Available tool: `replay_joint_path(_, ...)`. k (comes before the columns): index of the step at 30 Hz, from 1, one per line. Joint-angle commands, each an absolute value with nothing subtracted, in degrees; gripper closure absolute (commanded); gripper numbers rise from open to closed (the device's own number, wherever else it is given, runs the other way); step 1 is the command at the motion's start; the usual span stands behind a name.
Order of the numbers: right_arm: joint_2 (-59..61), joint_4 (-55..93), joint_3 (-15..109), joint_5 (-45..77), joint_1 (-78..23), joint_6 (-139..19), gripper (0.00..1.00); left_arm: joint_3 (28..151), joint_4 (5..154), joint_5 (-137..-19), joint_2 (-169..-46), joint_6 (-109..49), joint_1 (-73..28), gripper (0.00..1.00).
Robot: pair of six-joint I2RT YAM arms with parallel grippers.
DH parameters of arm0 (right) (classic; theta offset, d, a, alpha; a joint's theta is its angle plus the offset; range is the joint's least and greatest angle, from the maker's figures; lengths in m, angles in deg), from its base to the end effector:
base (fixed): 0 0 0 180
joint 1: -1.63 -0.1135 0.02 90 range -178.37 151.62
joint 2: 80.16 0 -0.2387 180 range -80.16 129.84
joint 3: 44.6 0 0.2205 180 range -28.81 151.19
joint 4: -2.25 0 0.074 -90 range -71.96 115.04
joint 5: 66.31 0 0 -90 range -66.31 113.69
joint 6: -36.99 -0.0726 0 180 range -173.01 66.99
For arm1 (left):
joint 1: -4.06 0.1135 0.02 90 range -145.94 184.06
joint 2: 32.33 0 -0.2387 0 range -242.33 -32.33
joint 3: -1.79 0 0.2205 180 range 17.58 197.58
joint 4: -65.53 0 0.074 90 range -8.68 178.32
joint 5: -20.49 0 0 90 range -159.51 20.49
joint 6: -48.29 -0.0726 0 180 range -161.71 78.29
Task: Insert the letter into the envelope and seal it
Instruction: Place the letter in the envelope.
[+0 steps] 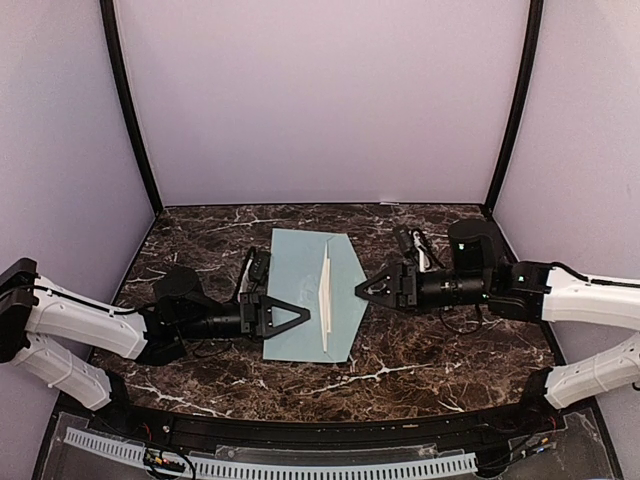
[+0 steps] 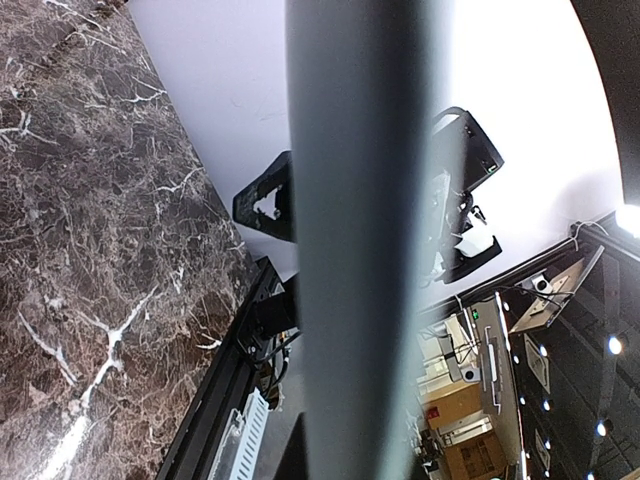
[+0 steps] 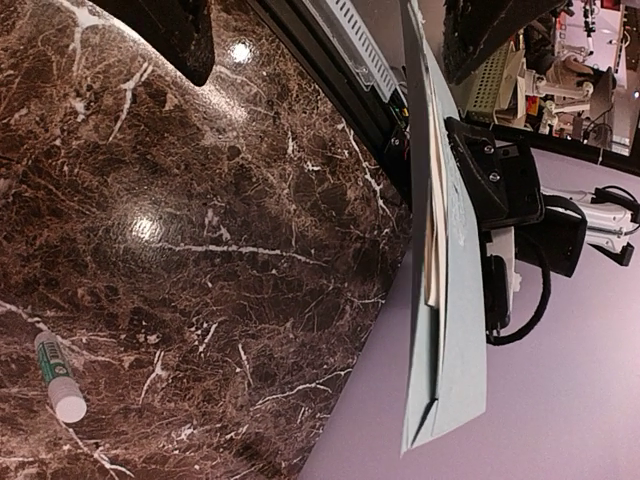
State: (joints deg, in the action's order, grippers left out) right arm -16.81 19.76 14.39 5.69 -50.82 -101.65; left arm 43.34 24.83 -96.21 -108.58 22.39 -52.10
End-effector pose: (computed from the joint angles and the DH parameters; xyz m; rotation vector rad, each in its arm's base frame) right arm 0.1441 0.2242 0.2568 -0.3123 2.2168 1.3862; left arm 0.1303 -0.2529 0.2343 0.3476 1.8233 -1.9407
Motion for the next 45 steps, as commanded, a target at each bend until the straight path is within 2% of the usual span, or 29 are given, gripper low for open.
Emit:
replay_joint_path(1,-14.8,13.9,14.7,1.6,-51.0,-102.4,0.30,42.7,22.5,-96.1,-108.3,22.5,-52.3,1.00)
replay_joint_path(4,-13.5,11.8,15.1,0.3,-51.4,-102.5,0.46,42.5,22.3,-96.2,-108.5,22.8,-52.3,1.00)
replay_joint_path(7,-12.1,9.3,15.3,-1.2,-52.0,-103.1,0.57,42.4,22.9,-95.7,-108.6,23.1,-52.3,0.99)
replay_joint_path(11,-10.4,8.9,16.2,-1.6,-53.0,-103.0,0.79,42.4,24.2,-95.3,-108.5,23.3,-52.3,0.97)
replay_joint_path(13,-10.1,9.2,16.4,-1.3,-53.2,-102.9,0.96,42.3,24.7,-95.0,-108.5,23.4,-52.3,0.93)
replay_joint_path(14,-10.1,9.6,16.4,-1.0,-53.2,-102.8,1.00,42.2,25.2,-94.8,-108.3,23.4,-52.3,0.85)
replay_joint_path(15,-10.0,10.7,16.6,-0.5,-53.2,-102.7,1.00,42.0,26.8,-93.6,-108.0,23.5,-52.3,0.75)
replay_joint_path(16,-9.8,12.5,17.0,0.2,-53.2,-102.5,1.00,41.8,28.1,-92.9,-107.0,23.5,-52.4,0.56)
replay_joint_path(17,-9.5,14.6,17.5,0.7,-53.2,-102.2,1.00,41.5,31.0,-91.0,-106.4,23.2,-52.3,0.49)
replay_joint_path(18,-9.1,16.2,17.9,0.7,-53.1,-101.6,1.00,41.4,32.8,-90.0,-104.7,22.6,-52.1,0.37)
replay_joint_path(20,-8.1,19.1,17.8,0.4,-53.1,-101.1,1.00,41.3,39.1,-87.5,-101.6,21.5,-51.3,0.27)
replay_joint_path(23,-6.9,20.7,16.3,-0.5,-53.1,-101.2,1.00,41.3,49.3,-85.9,-97.7,19.9,-49.2,0.21)
replay_joint_path(30,-1.1,21.7,13.3,-2.7,-53.0,-100.5,1.00,43.2,70.4,-82.5,-89.8,14.6,-42.7,0.17)
replay_joint_path(36,3.6,19.9,11.8,-2.1,-53.0,-100.7,1.00,43.9,74.2,-80.9,-87.3,13.1,-41.2,0.15)
replay_joint_path(45,5.4,24.7,13.6,5.5,-51.5,-101.3,1.00,45.9,75.1,-81.6,-87.5,9.4,-40.8,0.15)
